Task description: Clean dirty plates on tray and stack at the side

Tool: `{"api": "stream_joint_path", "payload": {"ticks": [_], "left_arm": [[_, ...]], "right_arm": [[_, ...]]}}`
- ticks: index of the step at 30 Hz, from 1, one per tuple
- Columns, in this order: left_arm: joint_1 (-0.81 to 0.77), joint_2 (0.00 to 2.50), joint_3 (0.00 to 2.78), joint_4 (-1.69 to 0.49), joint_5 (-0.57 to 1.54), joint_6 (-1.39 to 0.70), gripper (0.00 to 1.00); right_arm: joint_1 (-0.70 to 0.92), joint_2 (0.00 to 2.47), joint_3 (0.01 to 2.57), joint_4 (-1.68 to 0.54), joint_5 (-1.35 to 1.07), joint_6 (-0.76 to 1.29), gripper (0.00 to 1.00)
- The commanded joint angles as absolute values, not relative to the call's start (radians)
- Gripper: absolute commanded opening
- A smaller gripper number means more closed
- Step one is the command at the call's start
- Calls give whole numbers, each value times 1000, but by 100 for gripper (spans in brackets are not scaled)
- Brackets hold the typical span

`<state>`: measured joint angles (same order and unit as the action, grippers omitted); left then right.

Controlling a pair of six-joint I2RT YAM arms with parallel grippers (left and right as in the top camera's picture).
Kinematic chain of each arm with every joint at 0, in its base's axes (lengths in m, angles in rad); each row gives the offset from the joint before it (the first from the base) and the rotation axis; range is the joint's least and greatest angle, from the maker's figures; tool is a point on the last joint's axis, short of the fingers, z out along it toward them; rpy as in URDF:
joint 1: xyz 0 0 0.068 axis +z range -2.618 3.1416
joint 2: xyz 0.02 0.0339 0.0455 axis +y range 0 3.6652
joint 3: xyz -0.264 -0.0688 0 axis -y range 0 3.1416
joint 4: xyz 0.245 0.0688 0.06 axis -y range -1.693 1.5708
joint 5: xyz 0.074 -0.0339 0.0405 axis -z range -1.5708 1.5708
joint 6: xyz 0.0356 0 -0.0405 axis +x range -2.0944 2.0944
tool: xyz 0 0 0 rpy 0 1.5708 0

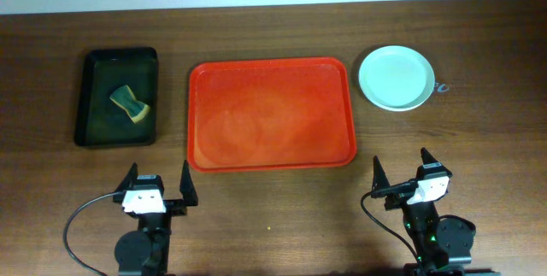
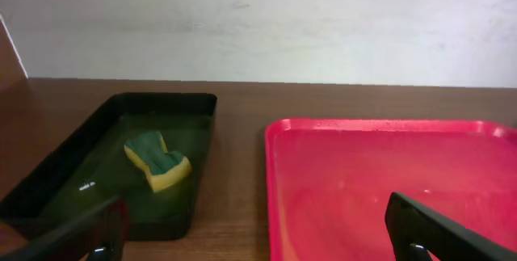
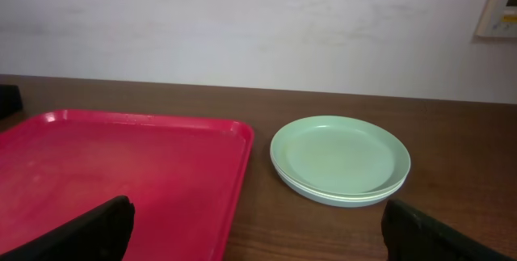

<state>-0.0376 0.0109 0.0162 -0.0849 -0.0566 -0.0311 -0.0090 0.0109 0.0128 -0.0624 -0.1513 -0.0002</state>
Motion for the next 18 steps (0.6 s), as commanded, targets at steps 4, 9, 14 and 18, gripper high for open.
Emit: {"api": "stream_joint_path", "payload": {"ticks": [4, 9, 14, 18], "left_arm": [[-41, 5, 9, -81, -67, -52, 99], [-41, 5, 9, -80, -67, -52, 99], [-41, 5, 9, -80, -67, -52, 99], [-41, 5, 9, -80, -67, -52, 99]], "right_arm": [[-14, 4, 6, -65, -153, 5, 99], [-14, 4, 6, -65, -153, 5, 99], [-14, 4, 6, -65, -153, 5, 99], [-14, 3, 6, -65, -153, 5, 99]]}}
